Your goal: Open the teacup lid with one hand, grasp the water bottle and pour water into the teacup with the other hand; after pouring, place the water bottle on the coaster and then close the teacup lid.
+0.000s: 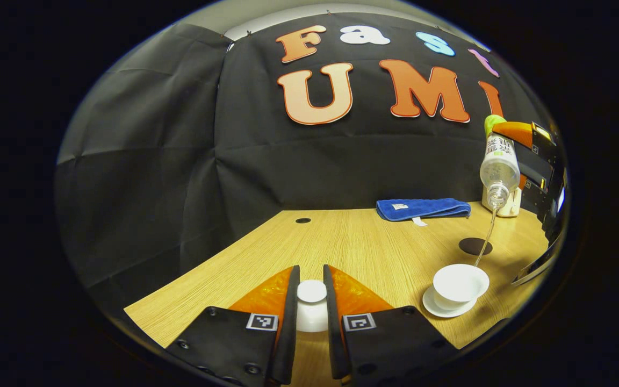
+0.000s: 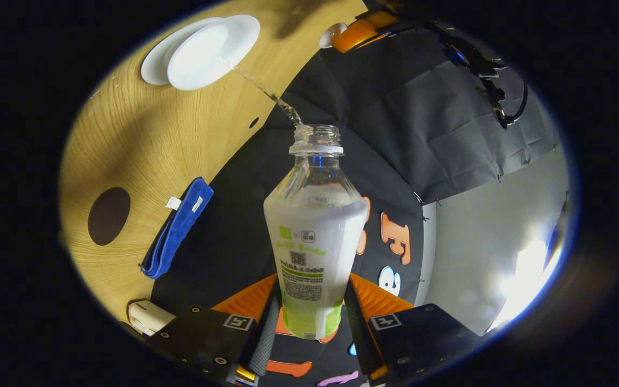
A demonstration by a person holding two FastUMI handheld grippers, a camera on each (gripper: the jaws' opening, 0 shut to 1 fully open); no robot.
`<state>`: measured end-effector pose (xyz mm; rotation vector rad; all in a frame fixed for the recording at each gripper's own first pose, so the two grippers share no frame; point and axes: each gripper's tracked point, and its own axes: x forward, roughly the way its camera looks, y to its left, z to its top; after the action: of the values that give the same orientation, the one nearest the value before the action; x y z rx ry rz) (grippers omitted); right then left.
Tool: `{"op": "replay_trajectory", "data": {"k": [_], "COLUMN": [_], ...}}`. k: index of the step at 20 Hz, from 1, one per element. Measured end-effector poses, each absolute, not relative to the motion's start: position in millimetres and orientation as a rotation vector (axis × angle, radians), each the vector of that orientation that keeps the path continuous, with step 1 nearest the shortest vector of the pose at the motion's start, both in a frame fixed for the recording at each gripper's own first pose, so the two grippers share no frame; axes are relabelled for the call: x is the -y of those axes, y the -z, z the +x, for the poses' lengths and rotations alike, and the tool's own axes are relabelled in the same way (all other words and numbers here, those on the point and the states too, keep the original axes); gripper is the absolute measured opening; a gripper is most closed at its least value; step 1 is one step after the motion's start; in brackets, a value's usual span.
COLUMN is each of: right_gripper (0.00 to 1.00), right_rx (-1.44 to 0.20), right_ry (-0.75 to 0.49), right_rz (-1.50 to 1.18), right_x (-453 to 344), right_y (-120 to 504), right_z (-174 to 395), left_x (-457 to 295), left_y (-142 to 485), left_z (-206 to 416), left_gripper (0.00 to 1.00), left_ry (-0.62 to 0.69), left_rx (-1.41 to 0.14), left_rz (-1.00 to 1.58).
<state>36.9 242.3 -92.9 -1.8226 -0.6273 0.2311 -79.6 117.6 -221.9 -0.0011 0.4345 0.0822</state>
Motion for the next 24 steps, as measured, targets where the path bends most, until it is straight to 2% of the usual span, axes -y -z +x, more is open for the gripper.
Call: {"op": "replay_trajectory", "data": {"k": [7, 14, 20, 24], "right_gripper": [0.64, 0.64, 0.64, 0.65], "right_rx": [0.627, 0.535, 0.299, 0.223], "right_ry": [-0.301, -0.364, -0.490, -0.475], "right_rz": [-1.824, -1.758, -1.525, -1.323], "right_x": [-257.8, -261.7, -259.0, -250.3], "right_y": [116.8, 147.2, 187.6, 173.8], "right_z": [16.7, 13.5, 11.5, 18.7], "left_x": [-110.0, -96.5, -81.7, -72.4], "left_y": [217.2, 211.8, 207.9, 202.1], "left_z": [-79.8, -78.0, -75.6, -72.6], "left_gripper": [0.30, 0.30, 0.30, 0.30], "left_ry": [-0.065, -0.038, -0.007, 0.008], "left_rx": [-0.422, -0.403, -0.392, -0.381], "left_rz": [0.015, -0.003, -0.036, -0.039]}}
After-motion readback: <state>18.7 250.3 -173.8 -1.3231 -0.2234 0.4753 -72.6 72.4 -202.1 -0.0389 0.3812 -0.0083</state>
